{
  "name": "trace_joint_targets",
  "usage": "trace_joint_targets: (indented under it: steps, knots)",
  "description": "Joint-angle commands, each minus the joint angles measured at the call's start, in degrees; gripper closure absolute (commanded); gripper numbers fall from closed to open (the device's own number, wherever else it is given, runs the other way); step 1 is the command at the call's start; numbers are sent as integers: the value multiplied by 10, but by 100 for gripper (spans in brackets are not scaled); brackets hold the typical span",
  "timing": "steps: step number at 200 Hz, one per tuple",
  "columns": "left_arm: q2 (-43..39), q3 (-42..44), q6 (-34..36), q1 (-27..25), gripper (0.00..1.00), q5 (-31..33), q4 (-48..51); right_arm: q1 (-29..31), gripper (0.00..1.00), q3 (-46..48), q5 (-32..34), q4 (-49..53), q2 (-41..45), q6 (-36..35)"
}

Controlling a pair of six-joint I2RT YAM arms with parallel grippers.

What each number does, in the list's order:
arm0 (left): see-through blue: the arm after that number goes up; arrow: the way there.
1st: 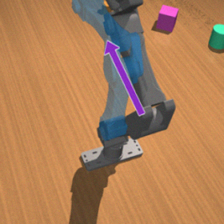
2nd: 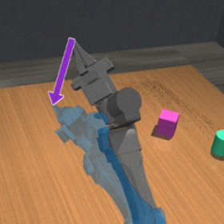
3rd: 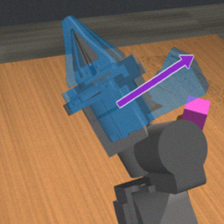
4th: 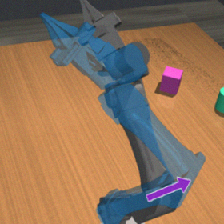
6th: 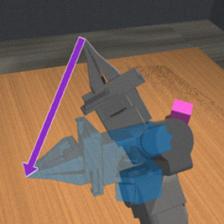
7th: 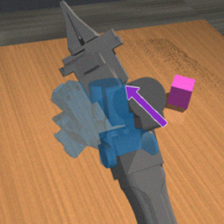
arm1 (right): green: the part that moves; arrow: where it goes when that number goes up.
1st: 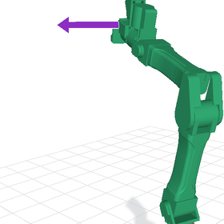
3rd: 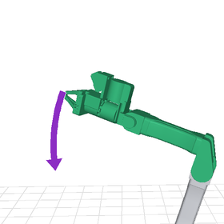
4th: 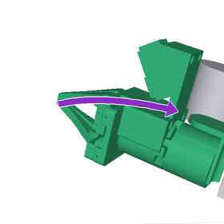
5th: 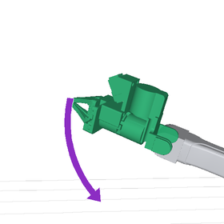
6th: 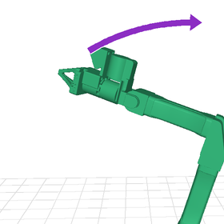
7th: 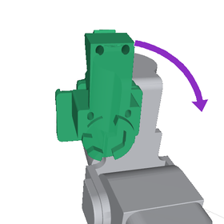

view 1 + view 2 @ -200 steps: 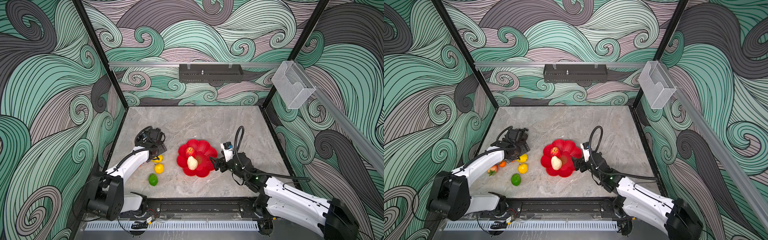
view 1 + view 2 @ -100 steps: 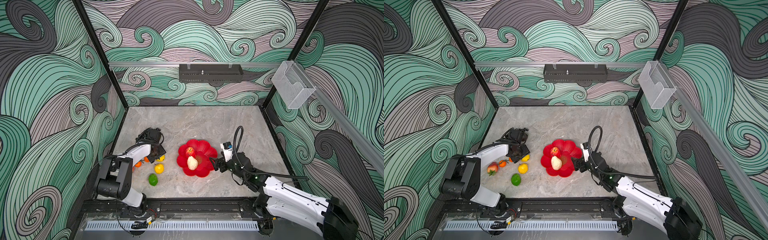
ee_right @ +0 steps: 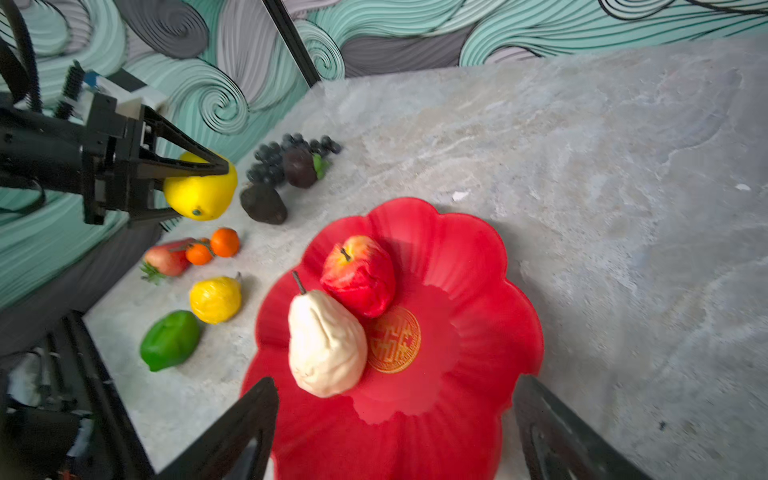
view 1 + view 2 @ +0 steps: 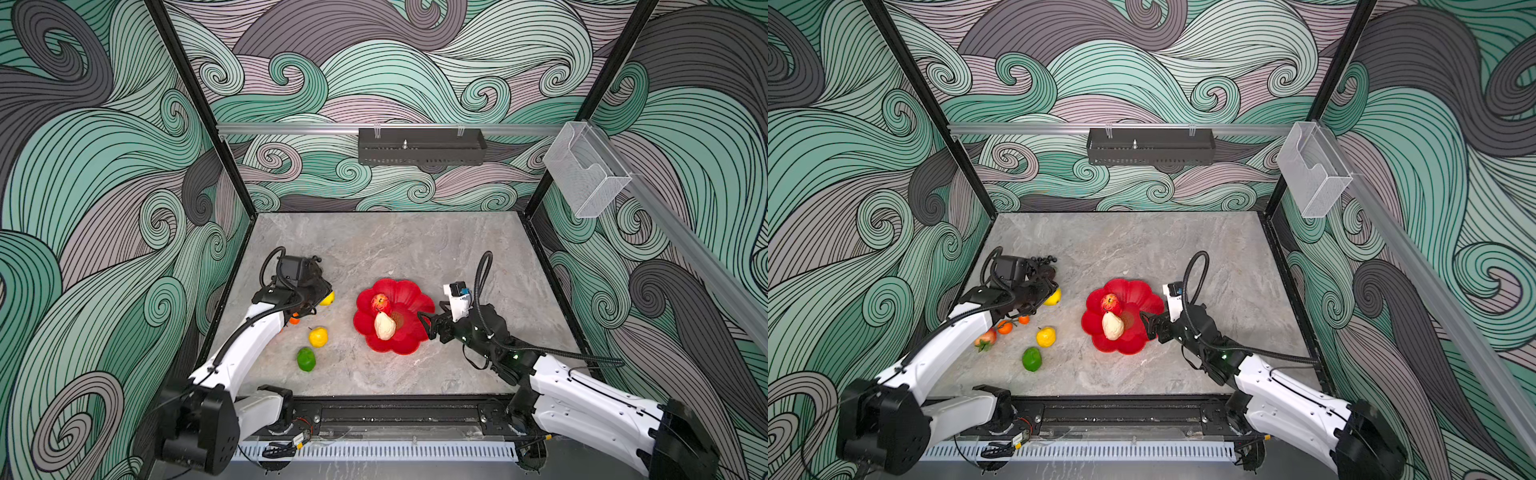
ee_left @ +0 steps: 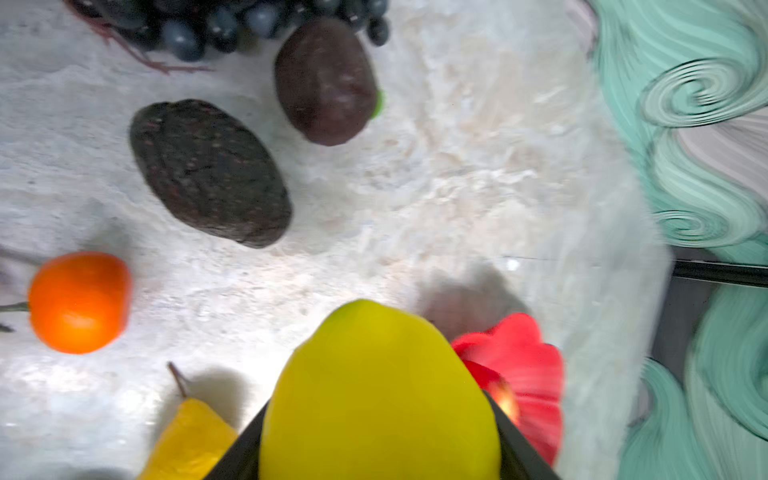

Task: Place and organize the fake fruits in the fruit bowl
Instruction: 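Lower the left gripper and close it on the yellow lemon, then lift the lemon with the left gripper toward the bowl while the right gripper approaches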

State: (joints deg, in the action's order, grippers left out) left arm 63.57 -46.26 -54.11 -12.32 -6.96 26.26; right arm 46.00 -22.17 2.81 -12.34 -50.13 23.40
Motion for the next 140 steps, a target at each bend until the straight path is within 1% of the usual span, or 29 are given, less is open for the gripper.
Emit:
trace_joint_targets:
  steps: [1,22,45,64,94,140]
  knots:
    - [-24,-1,-78,-33,42,-58,-64,4,13,-25,-49,-63,-8,61]
    - [-18,-8,-115,-84,42,-85,-119,25,13,-57,-61,-70,-43,79]
    - [-3,-11,-147,-149,42,-86,-175,58,13,-74,-55,-96,-75,88]
    - [16,-12,-168,-190,41,-88,-207,82,12,-75,-38,-125,-94,92]
    - [29,-12,-176,-230,41,-83,-228,101,12,-71,-10,-143,-112,111]
    - [34,-4,-183,-271,40,-61,-237,127,14,-66,46,-160,-124,116]
